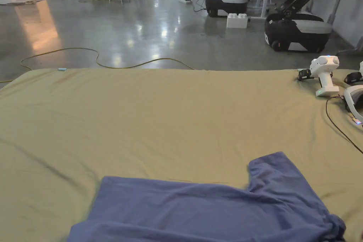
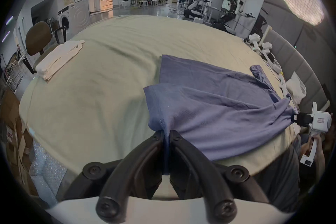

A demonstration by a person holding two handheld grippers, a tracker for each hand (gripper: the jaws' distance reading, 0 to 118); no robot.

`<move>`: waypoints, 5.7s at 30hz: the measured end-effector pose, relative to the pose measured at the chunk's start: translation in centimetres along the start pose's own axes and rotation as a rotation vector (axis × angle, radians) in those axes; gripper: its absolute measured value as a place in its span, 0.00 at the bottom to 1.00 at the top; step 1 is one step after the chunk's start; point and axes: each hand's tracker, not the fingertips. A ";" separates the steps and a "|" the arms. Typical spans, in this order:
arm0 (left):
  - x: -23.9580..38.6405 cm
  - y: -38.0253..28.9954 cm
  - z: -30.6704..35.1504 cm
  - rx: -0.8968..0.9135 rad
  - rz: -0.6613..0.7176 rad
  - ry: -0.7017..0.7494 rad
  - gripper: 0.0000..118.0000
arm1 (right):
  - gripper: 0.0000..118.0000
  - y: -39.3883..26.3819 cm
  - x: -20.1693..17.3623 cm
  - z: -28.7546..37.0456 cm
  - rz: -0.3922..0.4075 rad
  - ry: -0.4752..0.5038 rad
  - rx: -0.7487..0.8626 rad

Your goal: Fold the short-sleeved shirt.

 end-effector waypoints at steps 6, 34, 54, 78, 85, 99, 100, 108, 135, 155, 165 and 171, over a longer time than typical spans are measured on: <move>0.0 -3.6 -0.1 -0.073 -0.010 -0.025 0.06 | 0.15 -2.8 0.9 0.5 0.033 0.022 -0.076; 11.1 -0.1 27.6 0.925 -0.223 0.071 0.01 | 0.00 1.0 -10.2 25.0 0.333 0.169 0.805; 8.5 4.0 21.7 0.682 -0.122 -0.109 0.00 | 0.00 2.0 -7.5 22.4 0.199 0.178 0.737; 2.7 15.1 -20.5 -0.082 -0.004 0.005 0.31 | 0.00 2.2 -2.5 13.2 0.036 0.027 0.384; 4.8 15.2 -22.1 -0.158 -0.104 0.062 0.09 | 0.00 6.4 -0.9 8.6 -0.006 0.088 0.294; 6.6 13.9 -21.1 -0.173 -0.208 0.109 0.09 | 0.61 16.8 5.1 -18.7 0.041 -0.122 -0.316; 6.7 14.1 -20.9 -0.171 -0.208 0.109 0.09 | 0.57 16.5 4.7 -18.5 0.060 -0.114 -0.278; 5.5 15.6 -17.1 -0.119 -0.062 0.018 0.08 | 0.00 16.3 3.4 -14.4 0.128 -0.056 -0.167; -4.2 -4.6 1.4 0.015 0.192 -0.148 0.45 | 0.53 -2.7 4.5 4.2 0.105 0.012 -0.011; 8.0 1.3 26.9 0.780 -0.125 -0.049 0.77 | 0.18 3.1 -7.0 25.3 0.239 0.212 0.731; 10.6 1.1 29.6 0.874 -0.188 -0.067 0.00 | 0.00 3.1 -8.3 26.2 0.246 0.228 0.832; 9.8 2.0 29.9 0.878 -0.160 -0.150 0.00 | 0.00 3.2 -8.2 26.1 0.233 0.235 0.829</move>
